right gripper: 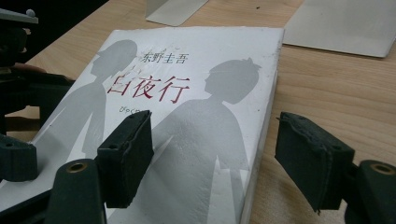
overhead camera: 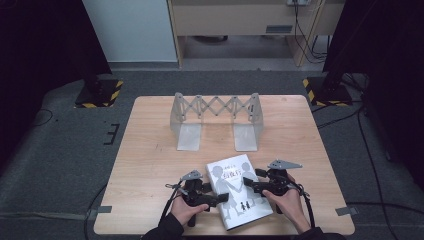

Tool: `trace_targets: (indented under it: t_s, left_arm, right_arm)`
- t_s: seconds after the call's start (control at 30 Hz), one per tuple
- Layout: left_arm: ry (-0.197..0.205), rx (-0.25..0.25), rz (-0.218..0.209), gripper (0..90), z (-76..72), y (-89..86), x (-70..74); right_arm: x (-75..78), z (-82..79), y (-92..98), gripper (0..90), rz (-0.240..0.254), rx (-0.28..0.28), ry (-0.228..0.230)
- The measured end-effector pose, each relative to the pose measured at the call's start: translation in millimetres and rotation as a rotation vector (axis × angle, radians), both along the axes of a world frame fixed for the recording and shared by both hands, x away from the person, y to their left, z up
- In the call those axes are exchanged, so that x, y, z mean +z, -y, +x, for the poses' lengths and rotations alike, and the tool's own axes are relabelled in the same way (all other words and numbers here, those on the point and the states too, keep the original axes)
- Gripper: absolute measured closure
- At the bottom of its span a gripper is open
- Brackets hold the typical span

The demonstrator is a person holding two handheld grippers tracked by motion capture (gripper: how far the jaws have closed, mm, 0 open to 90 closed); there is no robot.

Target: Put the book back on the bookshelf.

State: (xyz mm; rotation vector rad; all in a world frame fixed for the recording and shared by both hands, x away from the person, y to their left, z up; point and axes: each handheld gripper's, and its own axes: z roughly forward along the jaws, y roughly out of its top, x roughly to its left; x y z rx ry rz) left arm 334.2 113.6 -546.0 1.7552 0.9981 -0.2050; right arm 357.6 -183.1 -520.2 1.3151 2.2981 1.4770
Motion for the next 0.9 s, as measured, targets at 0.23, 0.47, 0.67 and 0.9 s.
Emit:
trace_targets:
  t_s: [0.23,0.47,0.67,0.9]
  left_arm:
    - [0.002,0.013,0.0,6.0,-1.0,1.0,0.0]
    - [0.002,0.016,0.0,5.9,-1.1,1.4,0.1]
    - [0.004,0.023,0.003,5.7,0.2,2.9,0.3]
    - [0.001,0.04,-0.001,7.3,2.6,4.1,0.2]
  right_arm:
    - [-1.2,0.8,0.4,28.2,0.004,-0.001,-0.009]
    - [-4.2,1.6,1.9,28.2,0.039,-0.013,-0.045]
    - [-4.9,2.2,-2.2,28.2,0.064,-0.005,-0.06]
    - [-7.6,4.5,-4.0,28.0,0.083,-0.002,-0.069]
